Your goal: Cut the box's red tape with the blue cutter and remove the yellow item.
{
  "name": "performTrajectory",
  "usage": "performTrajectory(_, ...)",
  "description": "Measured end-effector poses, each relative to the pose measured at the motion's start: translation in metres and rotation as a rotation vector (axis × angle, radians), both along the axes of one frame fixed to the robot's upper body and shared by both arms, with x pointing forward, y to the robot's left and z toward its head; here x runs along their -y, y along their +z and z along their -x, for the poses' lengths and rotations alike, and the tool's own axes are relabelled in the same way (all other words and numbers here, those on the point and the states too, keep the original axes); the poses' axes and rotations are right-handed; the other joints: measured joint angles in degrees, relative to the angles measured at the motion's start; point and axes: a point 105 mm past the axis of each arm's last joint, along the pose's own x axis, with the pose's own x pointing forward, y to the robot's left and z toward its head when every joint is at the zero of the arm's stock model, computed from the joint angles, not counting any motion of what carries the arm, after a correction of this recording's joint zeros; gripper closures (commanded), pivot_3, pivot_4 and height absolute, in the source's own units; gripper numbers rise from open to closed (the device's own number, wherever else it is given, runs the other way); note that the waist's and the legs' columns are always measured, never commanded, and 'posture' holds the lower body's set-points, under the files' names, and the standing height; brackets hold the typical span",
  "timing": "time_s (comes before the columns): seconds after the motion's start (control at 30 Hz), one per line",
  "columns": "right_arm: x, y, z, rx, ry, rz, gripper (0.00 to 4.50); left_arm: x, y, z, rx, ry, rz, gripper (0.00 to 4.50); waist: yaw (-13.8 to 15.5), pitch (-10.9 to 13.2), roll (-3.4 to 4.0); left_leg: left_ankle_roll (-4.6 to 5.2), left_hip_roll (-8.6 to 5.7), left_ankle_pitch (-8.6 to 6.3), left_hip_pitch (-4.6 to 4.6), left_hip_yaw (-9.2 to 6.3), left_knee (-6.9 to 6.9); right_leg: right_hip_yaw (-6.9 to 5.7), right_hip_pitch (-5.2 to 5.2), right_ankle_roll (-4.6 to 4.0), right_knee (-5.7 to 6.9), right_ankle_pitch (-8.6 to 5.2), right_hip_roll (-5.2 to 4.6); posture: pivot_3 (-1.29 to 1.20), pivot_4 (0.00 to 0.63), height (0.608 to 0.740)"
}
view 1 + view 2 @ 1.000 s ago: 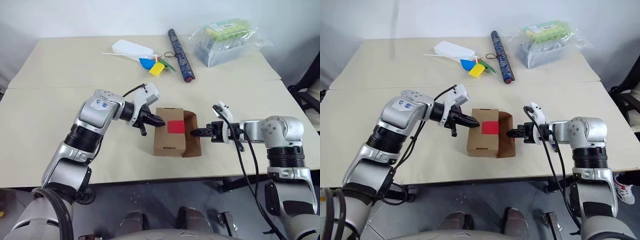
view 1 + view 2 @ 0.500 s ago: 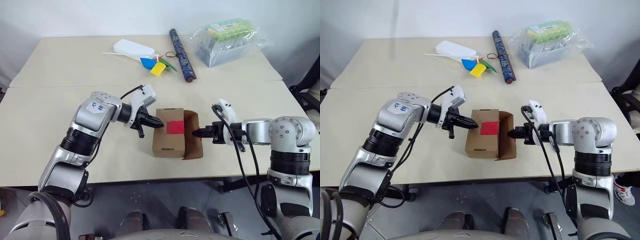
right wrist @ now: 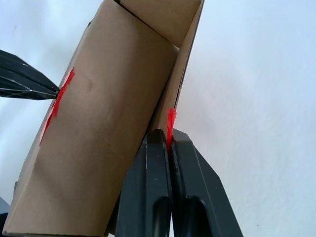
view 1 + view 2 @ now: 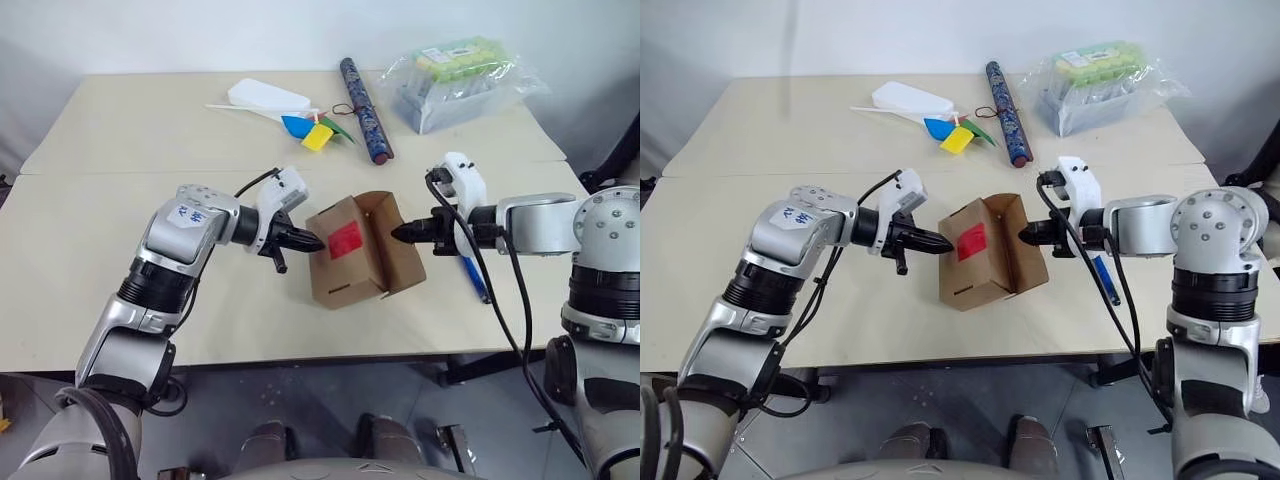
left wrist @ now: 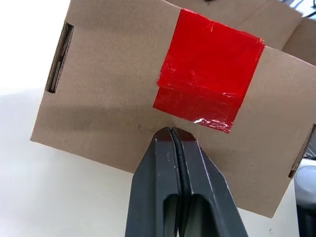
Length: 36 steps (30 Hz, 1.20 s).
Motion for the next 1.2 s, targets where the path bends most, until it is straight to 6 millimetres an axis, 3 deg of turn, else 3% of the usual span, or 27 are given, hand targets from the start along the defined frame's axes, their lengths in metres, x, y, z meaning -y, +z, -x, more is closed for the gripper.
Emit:
performTrajectory(0.4, -0.021, 0.024, 0.001, 0.046, 0.035, 0.099, 4.49, -0.008, -0.005, -0.007, -0.009, 0.067, 0.017, 4.5, -0.12, 0.0, 0.0, 0.03, 0.09, 0.02, 0.01, -0.06, 0.01, 0.03, -0.01, 0.0, 0.0, 0.0, -0.05, 0.0, 0.15, 0.74)
performTrajectory(0.67, -0.046, 0.045, 0.011, 0.082, 0.121, 0.088, 4.49, -0.019, -0.032, -0.014, -0.064, 0.177, -0.017, 4.5, -0.13, 0.01, -0.01, 0.09, 0.1, -0.02, -0.21, -0.08, -0.03, -0.09, -0.14, 0.01, -0.05, 0.01, -0.09, 0.0, 0.15, 0.74)
performTrajectory(0.83, -0.046, 0.047, 0.013, 0.074, 0.1, 0.087, 4.49, -0.029, -0.029, -0.013, -0.076, 0.205, -0.018, 4.5, -0.39, 0.01, -0.02, 0.09, 0.06, -0.02, -0.42, -0.06, -0.04, -0.2, -0.29, 0.01, -0.11, 0.01, -0.07, 0.0, 0.15, 0.74)
performTrajectory(1.0, -0.043, 0.045, 0.012, 0.057, 0.066, 0.098, 4.49, -0.062, -0.004, -0.011, -0.1, 0.261, 0.046, 4.5, -0.74, 0.02, -0.03, 0.05, 0.06, -0.01, -0.66, -0.06, -0.05, -0.16, -0.63, 0.01, -0.03, 0.01, -0.01, 0.0, 0.15, 0.74)
performTrajectory(1.07, -0.041, 0.044, 0.012, 0.054, 0.053, 0.106, 4.49, -0.071, 0.019, -0.011, -0.083, 0.271, 0.105, 4.5, -0.74, 0.02, -0.04, 0.05, 0.05, 0.0, -0.92, -0.06, -0.01, -0.12, -0.91, 0.01, 0.04, 0.01, -0.01, 0.0, 0.15, 0.74)
performTrajectory(1.2, -0.043, 0.046, 0.013, 0.053, 0.06, 0.112, 4.49, -0.06, 0.08, -0.006, -0.015, 0.2, 0.312, 4.5, -0.3, 0.04, -0.08, 0.05, 0.05, 0.0, -0.96, -0.04, -0.02, -0.17, -0.91, 0.02, 0.03, 0.01, -0.02, 0.0, 0.15, 0.74)
